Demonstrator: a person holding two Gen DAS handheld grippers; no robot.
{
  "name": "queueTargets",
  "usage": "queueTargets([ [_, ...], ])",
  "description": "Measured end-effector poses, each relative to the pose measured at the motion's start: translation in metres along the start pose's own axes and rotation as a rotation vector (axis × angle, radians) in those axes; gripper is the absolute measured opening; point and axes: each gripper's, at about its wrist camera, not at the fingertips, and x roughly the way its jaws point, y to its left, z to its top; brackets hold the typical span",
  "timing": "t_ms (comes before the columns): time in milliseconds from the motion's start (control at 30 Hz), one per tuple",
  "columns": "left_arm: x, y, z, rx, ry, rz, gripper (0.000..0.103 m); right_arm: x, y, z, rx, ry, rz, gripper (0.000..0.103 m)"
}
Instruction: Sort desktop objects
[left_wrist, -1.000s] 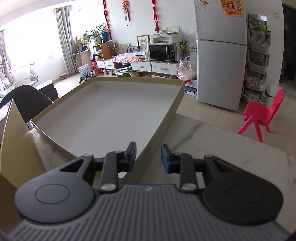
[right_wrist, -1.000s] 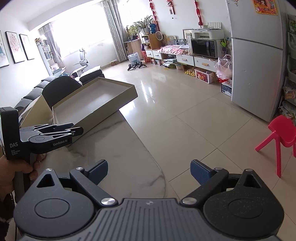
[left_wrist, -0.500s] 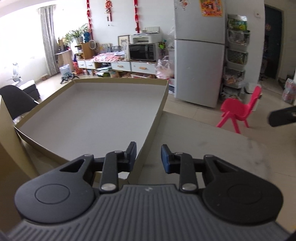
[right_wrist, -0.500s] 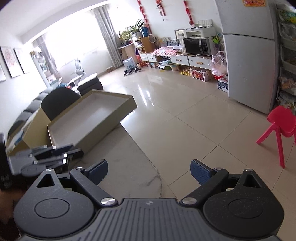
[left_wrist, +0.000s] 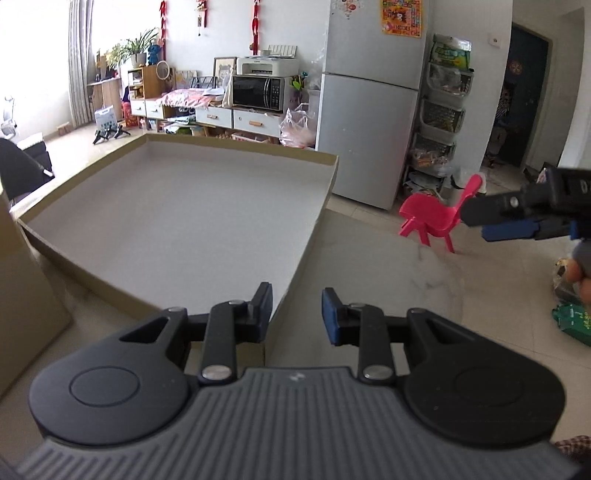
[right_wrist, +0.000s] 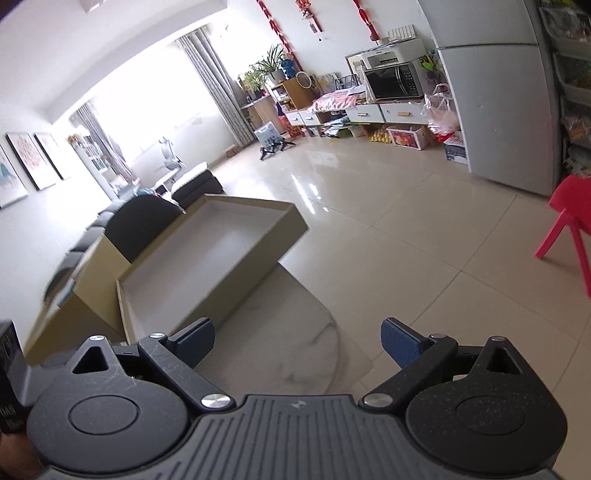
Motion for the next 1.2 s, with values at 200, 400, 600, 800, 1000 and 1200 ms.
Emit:
queueTargets([
  [200,-0.004,0.0,-0.007,-0.02,0.001,-0.021,0.027,0.004,-0.003,0.001,0.034,0.011,0.044,0.099],
  [400,-0.01,-0.002,-0.01,-0.046,-0.001,-0.054,0.027,0.012,-0.007,-0.001,0.075,0.026,0.086,0.1],
  [600,-0.011,-0.003,-0.013,-0.072,0.008,-0.098,0.027,0.014,-0.017,-0.002,0.132,0.017,0.09,0.102],
  [800,-0.013,-0.011,-0.015,-0.08,0.025,-0.156,0.027,0.025,-0.025,0.005,0.193,0.011,0.125,0.102],
  [1000,-0.017,-0.017,-0.017,-0.089,0.04,-0.206,0.028,0.039,-0.027,0.011,0.171,-0.003,0.086,0.102],
  [1200,-0.029,-0.008,-0.014,-0.16,-0.001,-0.187,0.037,0.056,-0.038,0.017,0.187,-0.008,0.075,0.102],
])
